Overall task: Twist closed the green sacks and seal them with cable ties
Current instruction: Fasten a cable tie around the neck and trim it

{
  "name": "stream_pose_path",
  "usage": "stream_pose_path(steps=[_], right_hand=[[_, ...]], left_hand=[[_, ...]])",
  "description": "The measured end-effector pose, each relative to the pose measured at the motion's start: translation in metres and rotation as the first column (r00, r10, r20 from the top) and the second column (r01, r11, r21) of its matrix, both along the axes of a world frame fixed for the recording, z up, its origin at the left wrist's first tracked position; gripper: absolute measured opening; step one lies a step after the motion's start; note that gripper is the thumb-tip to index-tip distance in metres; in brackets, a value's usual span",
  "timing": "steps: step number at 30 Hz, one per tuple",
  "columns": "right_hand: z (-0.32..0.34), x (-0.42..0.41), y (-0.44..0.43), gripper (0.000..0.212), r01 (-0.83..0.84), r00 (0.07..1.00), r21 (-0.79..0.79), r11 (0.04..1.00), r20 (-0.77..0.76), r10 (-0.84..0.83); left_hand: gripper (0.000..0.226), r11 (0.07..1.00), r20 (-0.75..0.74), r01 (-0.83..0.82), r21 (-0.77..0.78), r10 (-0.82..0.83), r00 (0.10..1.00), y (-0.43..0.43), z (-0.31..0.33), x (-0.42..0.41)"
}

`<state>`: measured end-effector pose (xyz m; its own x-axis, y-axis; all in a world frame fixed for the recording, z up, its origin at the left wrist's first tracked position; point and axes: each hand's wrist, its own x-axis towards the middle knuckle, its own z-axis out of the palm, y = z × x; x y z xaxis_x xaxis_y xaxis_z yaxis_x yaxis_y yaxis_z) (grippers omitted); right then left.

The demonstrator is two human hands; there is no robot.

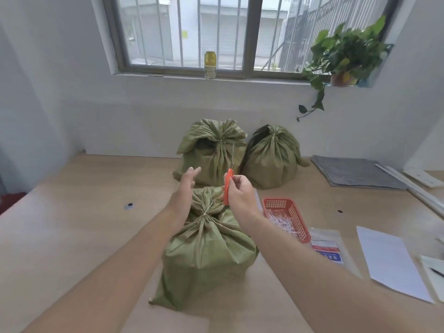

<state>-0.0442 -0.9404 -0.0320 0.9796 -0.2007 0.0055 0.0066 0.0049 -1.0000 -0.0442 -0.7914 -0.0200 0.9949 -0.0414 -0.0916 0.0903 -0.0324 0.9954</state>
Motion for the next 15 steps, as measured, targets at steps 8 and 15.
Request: stream_pose_path(steps=[8, 15], right_hand=[[-0.049, 0.041, -0.023, 0.031, -0.003, 0.999, 0.055, 0.998, -0.046, 0.006], [-0.096, 0.074, -0.044, 0.038, -0.051, 0.994, 0.047, 0.998, -0.095, 0.055]], left_hand=[[0.030, 0.857, 0.126, -0.111, 0.502, 0.054, 0.991, -0.010, -0.059, 0.034], [0.026, 0.696, 0.123, -0.161, 0.700, 0.104, 0.987, -0.018, -0.099, 0.059]])
